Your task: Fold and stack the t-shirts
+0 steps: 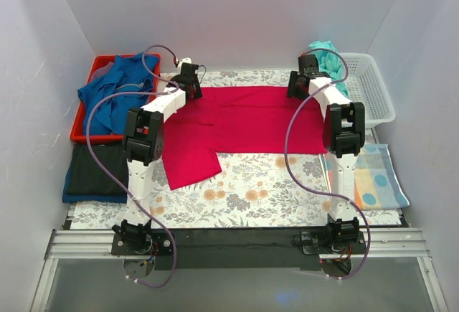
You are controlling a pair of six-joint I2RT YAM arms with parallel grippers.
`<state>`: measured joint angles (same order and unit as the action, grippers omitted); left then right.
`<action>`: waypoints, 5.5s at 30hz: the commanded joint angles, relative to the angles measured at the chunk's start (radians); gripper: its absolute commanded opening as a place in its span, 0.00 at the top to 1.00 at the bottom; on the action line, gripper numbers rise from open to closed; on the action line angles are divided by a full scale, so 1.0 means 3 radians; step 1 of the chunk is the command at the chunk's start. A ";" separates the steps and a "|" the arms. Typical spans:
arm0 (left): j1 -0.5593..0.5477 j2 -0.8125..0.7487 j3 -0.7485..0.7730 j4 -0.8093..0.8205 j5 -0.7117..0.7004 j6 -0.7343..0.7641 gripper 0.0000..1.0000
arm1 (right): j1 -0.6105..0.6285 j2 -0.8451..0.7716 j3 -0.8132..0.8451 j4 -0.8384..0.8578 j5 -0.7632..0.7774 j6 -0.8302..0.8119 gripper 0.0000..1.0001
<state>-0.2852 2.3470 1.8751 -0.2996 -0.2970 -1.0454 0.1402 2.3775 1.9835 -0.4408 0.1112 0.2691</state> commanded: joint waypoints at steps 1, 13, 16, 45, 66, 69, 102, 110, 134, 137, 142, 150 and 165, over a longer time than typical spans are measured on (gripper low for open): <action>0.0015 -0.0608 -0.0206 -0.0075 -0.0048 0.0110 0.64 | -0.0012 -0.0301 0.0240 -0.0024 0.0120 -0.0135 0.44; 0.0010 -0.1191 -0.1270 -0.0167 -0.0089 -0.0079 0.67 | 0.0131 -0.0766 -0.0424 -0.0003 -0.0074 -0.0054 0.45; 0.0020 -0.1212 -0.1372 -0.0167 -0.0114 -0.0110 0.68 | 0.0228 -0.0853 -0.0613 0.0032 -0.0089 -0.0043 0.46; 0.0240 -0.1206 -0.1244 -0.0152 -0.0099 -0.0079 0.67 | 0.0719 -0.0715 -0.0670 -0.0070 -0.0043 0.0013 0.48; 0.0398 -0.1534 -0.1863 -0.0228 0.0177 -0.0381 0.67 | 0.0796 -0.0700 -0.0788 -0.0065 0.0028 -0.0038 0.48; 0.0414 -0.1503 -0.1919 -0.0111 0.0208 -0.0386 0.68 | 0.0796 -0.0710 -0.0813 -0.0065 0.0038 -0.0038 0.49; 0.0429 -0.1493 -0.1787 0.0043 0.0366 -0.0309 0.85 | 0.0811 -0.0588 -0.0639 -0.0095 0.0023 -0.0043 0.49; 0.0424 -0.1672 -0.1817 -0.0166 0.0382 -0.0376 1.00 | 0.0837 -0.0537 -0.0593 -0.0111 0.0008 -0.0033 0.49; 0.0373 -0.2434 -0.2564 -0.0754 0.0351 -0.0493 0.65 | 0.0877 -0.0679 -0.0823 -0.0095 0.0105 -0.0053 0.49; 0.0194 -0.2704 -0.2696 -0.1086 0.0259 -0.0544 0.66 | 0.0877 -0.0736 -0.0885 -0.0095 0.0105 -0.0048 0.49; -0.0154 -0.3052 -0.2829 -0.1847 0.0023 -0.0922 0.64 | 0.0877 -0.0751 -0.0956 -0.0090 0.0115 -0.0064 0.49; -0.0164 -0.3569 -0.3243 -0.2223 0.0100 -0.1475 0.56 | 0.0877 -0.0833 -0.1120 -0.0090 0.0069 -0.0069 0.49; -0.0185 -0.3176 -0.3418 -0.1890 0.0336 -0.1776 0.55 | 0.0877 -0.1037 -0.1273 -0.0121 0.0146 -0.0140 0.48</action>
<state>-0.3363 1.3197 0.8425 -0.9043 -0.2005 -1.5192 0.3996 2.1304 1.6062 -0.4679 0.1371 0.2451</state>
